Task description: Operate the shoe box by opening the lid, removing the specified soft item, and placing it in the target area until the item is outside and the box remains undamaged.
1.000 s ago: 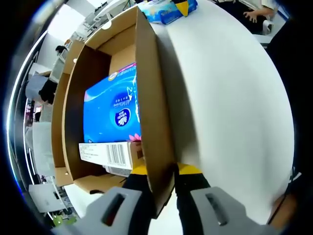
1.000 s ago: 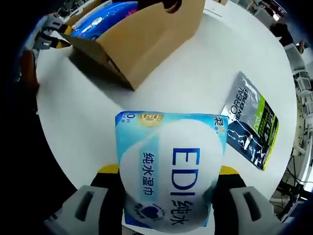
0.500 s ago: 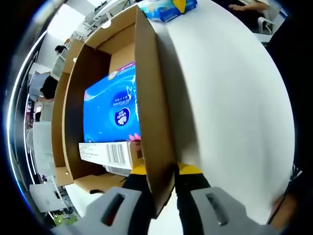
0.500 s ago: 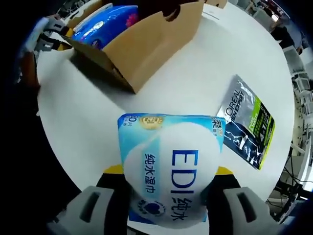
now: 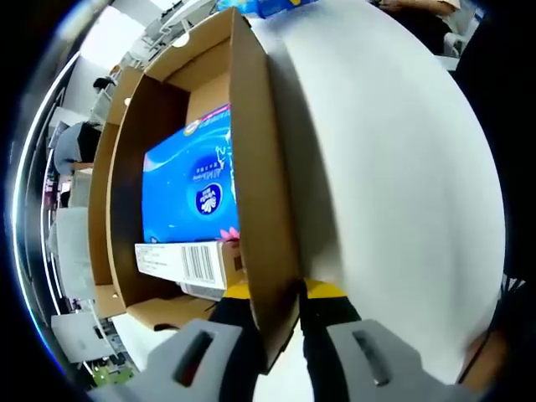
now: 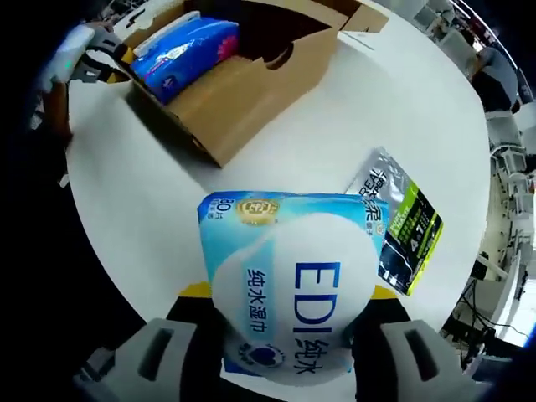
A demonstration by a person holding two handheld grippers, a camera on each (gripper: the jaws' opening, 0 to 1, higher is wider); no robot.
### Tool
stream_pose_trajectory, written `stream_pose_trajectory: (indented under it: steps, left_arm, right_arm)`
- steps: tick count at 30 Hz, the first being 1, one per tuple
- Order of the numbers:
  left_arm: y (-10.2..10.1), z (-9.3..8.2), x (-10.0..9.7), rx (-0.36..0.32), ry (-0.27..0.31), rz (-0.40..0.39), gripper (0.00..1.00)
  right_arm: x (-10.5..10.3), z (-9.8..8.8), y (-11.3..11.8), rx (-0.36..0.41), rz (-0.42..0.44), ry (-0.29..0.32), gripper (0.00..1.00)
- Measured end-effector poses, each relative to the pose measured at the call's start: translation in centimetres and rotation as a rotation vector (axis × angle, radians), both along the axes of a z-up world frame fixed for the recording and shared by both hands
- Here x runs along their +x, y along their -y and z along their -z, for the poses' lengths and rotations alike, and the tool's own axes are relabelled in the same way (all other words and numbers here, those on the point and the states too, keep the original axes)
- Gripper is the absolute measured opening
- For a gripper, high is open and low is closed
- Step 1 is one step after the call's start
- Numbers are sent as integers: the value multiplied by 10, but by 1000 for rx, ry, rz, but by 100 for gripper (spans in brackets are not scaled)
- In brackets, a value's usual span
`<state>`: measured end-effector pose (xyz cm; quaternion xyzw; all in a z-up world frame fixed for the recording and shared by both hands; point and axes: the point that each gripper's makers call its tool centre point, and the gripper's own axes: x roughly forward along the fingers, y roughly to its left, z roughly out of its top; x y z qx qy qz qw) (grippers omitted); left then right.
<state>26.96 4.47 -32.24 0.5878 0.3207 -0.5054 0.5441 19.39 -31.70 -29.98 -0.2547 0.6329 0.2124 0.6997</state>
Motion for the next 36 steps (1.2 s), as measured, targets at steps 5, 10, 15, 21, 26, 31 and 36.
stream_pose_trajectory:
  steps: [5,10,15,21,26,31,36]
  left_arm:
    - [-1,1,0,11,6,-5,14]
    - [-1,1,1,10,4,-11,14]
    - [0,1,1,8,1,-13,14]
    - [0,1,1,11,-2,-20,14]
    - [0,1,1,4,-6,-28,14]
    - [0,1,2,6,-3,-35,14]
    - [0,1,2,5,-6,-34,14]
  right_arm:
    - [8,-8,13,-12,-58,3,60]
    - [22,-16,25,-40,-164,2,60]
    - [40,-18,39,-46,-219,11,60]
    - [62,-21,51,-67,-360,8,59]
    - [71,-17,59,-93,-437,-17,59]
    - [80,-15,66,-113,-497,-35,59]
    - [88,-12,67,-145,-592,-55,59]
